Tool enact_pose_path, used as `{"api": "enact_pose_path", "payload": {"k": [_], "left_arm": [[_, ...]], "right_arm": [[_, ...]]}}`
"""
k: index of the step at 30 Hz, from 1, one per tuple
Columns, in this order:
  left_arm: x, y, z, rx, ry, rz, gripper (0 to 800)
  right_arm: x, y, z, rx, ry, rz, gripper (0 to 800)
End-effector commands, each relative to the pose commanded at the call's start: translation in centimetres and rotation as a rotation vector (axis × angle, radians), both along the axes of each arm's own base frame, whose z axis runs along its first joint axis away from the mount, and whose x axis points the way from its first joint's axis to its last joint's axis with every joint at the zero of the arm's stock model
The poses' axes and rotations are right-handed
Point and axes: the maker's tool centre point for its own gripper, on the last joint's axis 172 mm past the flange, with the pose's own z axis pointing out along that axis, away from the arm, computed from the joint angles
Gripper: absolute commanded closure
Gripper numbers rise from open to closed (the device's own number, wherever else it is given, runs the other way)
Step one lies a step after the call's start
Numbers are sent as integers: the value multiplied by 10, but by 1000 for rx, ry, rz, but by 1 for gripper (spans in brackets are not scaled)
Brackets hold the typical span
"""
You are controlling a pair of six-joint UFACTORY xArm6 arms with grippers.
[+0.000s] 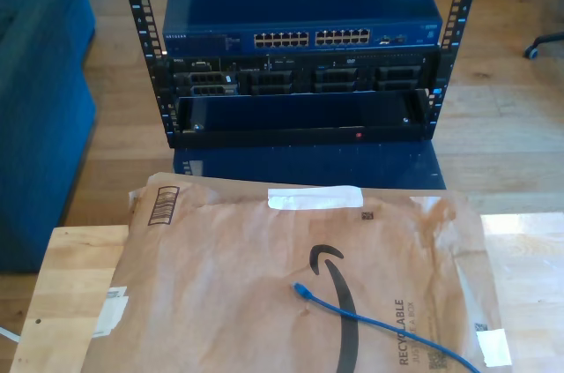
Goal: Grab the cable and plug it in
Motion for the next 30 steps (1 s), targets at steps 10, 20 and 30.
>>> {"api": "enact_pose_path", "payload": {"k": [10,20,30], "left_arm": [[71,-102,1,-83,51,-53,1],[105,-115,-5,-61,70,11,0],[114,-116,5,-59,61,43,0]], "right_arm": [[62,174,-7,-29,168,-19,18],[78,306,-41,-89,132,-31,13],[110,386,-83,-54,42,97,12]]}}
